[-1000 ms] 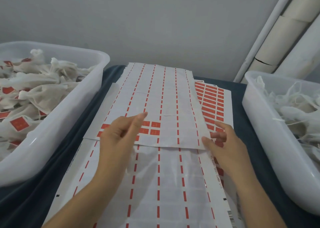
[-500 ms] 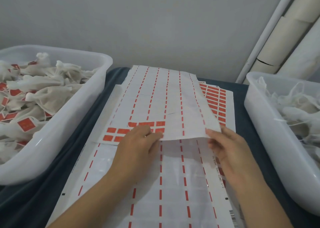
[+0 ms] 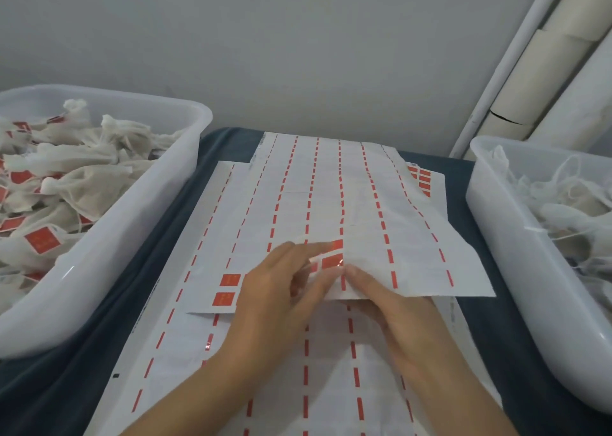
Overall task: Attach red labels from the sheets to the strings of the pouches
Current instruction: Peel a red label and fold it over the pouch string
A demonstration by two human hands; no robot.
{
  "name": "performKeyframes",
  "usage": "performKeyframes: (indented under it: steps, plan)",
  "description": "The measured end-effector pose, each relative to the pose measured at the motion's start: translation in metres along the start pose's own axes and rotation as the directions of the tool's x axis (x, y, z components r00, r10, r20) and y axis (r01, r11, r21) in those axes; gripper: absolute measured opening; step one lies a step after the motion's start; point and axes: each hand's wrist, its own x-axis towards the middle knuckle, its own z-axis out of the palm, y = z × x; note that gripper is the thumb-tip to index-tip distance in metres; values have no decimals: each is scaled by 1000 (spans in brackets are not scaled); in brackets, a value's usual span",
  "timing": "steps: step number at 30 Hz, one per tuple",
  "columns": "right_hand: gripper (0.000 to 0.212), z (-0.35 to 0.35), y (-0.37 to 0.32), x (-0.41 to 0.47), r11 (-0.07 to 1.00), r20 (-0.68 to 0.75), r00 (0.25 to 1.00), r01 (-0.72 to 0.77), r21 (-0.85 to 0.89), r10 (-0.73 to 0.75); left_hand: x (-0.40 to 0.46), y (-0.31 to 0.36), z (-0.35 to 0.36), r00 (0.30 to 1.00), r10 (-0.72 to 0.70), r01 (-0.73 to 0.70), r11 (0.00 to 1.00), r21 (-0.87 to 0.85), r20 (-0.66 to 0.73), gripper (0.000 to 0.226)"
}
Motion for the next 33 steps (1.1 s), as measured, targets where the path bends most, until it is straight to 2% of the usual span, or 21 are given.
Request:
performKeyframes:
  steps: [2, 6, 9, 12, 15, 18, 20, 21, 23, 25, 27, 29, 31, 33]
  plan:
    - [49, 4, -3, -5, 998, 12, 1000, 14, -60, -14, 1, -2, 0, 1000, 8, -8, 1000, 5, -1, 45]
    - [42, 6, -14, -10, 988, -21, 999, -27, -155, 24, 1, -5, -1, 1000, 0, 0, 1000, 7, -11, 37]
    - [41, 7, -26, -7, 972, 147, 985, -54, -230, 90, 2, -4, -4, 1000, 12, -13, 1000, -28, -13, 34]
    - [46, 7, -25, -5, 952, 332, 939, 10, -306, 96, 2, -3, -7, 1000, 7, -7, 998, -63, 0, 32]
    - [46, 4, -9, -7, 970, 352, 935, 56, -235, 32, 3, -4, -9, 1000, 9, -7, 996, -87, 27, 31]
    - [46, 6, -10, -13, 983, 297, 946, -83, -164, 130, 5, -4, -11, 997, -33, 41, 992, -121, 66, 32]
    - [49, 12, -16, -6, 980, 228, 958, -148, -135, 176, 6, -5, -10, 991, -104, 116, 982, -150, 84, 19]
    - [49, 15, -19, -1, 977, 144, 971, -174, -125, 192, 6, -6, -10, 986, -141, 153, 974, -166, 84, 8]
    - [39, 16, -19, -2, 979, 101, 974, -197, -56, 202, 4, -6, -8, 986, -166, 169, 974, -153, 32, 19]
    - [23, 16, -14, -4, 980, 101, 975, -200, 9, 199, 5, -8, -7, 972, -235, 228, 961, -159, -27, 19]
    - [20, 17, -10, -8, 975, 108, 976, -199, 100, 188, 7, -9, -7, 920, -385, 353, 899, -259, -80, 12]
    - [17, 16, -7, -11, 965, 89, 978, -204, 163, 191, 10, -8, -10, 825, -550, 452, 780, -433, -130, 5]
    - [14, 16, -5, -13, 943, 58, 974, -228, 243, 220, 13, -3, -17, 773, -614, 426, 691, -584, -163, 5]
    - [18, 18, -3, -15, 913, 41, 963, -265, 310, 266, 13, 5, -25, 796, -573, 328, 681, -655, -198, 18]
